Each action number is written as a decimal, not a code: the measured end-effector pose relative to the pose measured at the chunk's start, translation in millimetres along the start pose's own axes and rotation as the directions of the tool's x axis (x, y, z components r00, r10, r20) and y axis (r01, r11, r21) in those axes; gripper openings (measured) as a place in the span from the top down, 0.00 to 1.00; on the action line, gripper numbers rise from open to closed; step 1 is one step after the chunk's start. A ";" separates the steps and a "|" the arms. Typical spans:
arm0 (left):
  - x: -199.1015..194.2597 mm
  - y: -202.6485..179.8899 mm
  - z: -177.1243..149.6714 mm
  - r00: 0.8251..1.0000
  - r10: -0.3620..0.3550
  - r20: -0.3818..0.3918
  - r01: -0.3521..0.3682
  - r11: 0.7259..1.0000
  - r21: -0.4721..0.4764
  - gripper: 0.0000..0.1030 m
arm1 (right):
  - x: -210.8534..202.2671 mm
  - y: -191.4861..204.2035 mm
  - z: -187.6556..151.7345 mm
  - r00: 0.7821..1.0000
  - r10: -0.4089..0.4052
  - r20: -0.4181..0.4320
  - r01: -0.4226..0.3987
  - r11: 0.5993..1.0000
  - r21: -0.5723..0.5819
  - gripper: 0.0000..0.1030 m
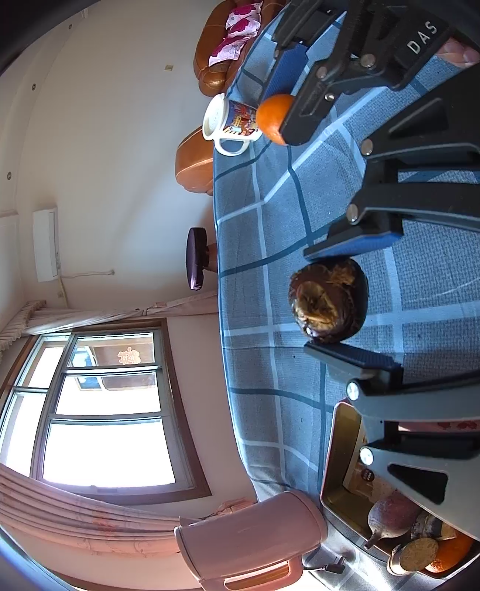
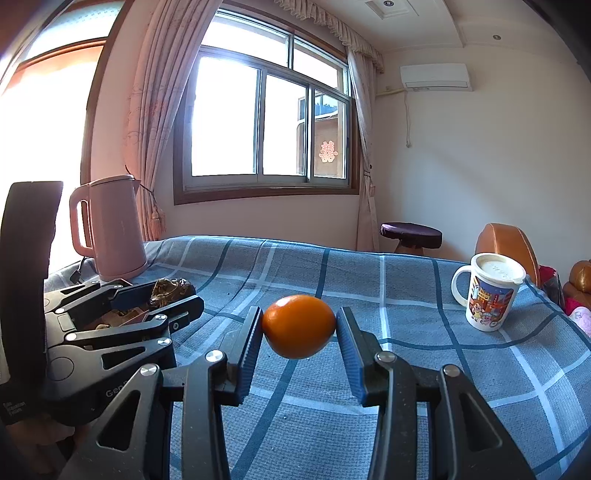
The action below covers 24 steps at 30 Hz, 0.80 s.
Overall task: Organize fruits
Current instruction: 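Lift and carry the dark brown fruit toward the tin with the left tool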
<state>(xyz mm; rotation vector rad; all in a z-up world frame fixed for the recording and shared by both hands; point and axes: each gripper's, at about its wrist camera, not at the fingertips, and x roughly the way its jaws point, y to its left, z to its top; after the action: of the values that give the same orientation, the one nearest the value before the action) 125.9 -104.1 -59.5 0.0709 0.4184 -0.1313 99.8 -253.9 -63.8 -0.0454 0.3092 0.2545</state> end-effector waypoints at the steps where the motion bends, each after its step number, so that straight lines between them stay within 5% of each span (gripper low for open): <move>1: -1.0 0.9 -0.6 1.000 0.000 -0.001 0.000 1.000 -0.001 0.56 | -0.5 0.5 -0.3 1.000 0.002 -0.001 -0.002 1.000 0.003 0.58; 24: -35.3 30.7 -8.3 0.999 0.030 -0.011 -0.030 0.999 -0.019 0.56 | -12.8 48.7 7.3 0.994 0.110 -0.026 -0.111 0.993 -0.041 0.58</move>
<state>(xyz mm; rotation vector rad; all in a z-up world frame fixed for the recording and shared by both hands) 94.9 -69.0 -51.3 0.0588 0.4286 -0.0973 77.7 -209.3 -53.2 -0.0733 0.3302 0.3704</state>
